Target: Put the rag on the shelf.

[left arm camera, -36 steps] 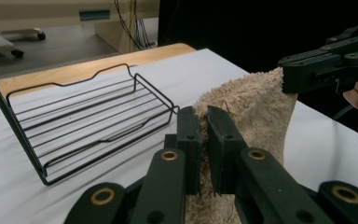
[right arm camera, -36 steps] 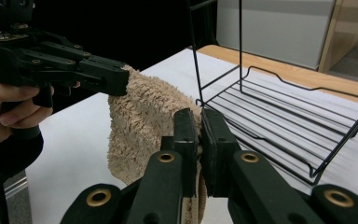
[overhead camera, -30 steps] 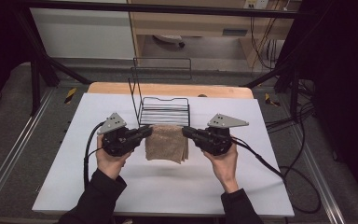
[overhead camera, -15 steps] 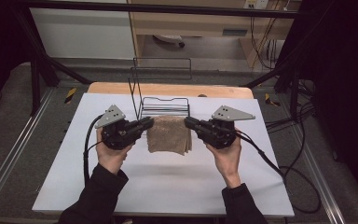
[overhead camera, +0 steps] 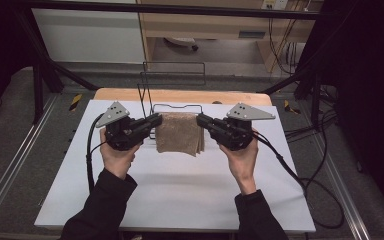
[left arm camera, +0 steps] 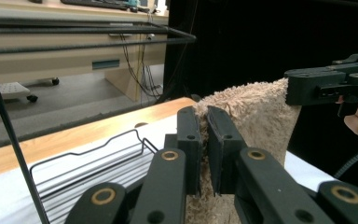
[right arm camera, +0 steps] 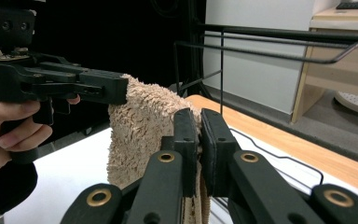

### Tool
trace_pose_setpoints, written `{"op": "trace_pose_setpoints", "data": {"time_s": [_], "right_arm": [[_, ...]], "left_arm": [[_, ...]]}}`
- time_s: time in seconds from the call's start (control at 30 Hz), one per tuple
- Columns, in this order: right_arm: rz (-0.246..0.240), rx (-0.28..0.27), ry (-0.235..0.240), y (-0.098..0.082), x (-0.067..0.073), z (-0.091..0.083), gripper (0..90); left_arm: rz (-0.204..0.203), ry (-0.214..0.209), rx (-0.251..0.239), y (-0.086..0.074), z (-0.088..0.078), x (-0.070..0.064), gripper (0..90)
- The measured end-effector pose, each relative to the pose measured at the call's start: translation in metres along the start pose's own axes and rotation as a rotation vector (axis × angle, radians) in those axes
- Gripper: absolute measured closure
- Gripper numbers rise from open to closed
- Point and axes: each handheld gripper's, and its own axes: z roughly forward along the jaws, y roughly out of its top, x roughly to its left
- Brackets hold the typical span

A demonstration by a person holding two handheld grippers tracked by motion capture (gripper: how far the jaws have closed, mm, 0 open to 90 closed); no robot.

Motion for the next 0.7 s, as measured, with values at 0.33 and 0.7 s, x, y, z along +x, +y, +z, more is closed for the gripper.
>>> {"op": "trace_pose_setpoints", "data": {"time_s": [0.33, 0.7], "right_arm": [[-0.017, -0.035, -0.019, 0.016, -0.001, 0.003, 85.8], [-0.034, -0.06, -0.039, 0.032, -0.004, 0.006, 85.7]], "left_arm": [[0.006, 0.015, -0.048, 0.014, 0.001, 0.003, 83.8], [0.006, 0.025, -0.073, 0.028, 0.004, 0.007, 83.9]]}}
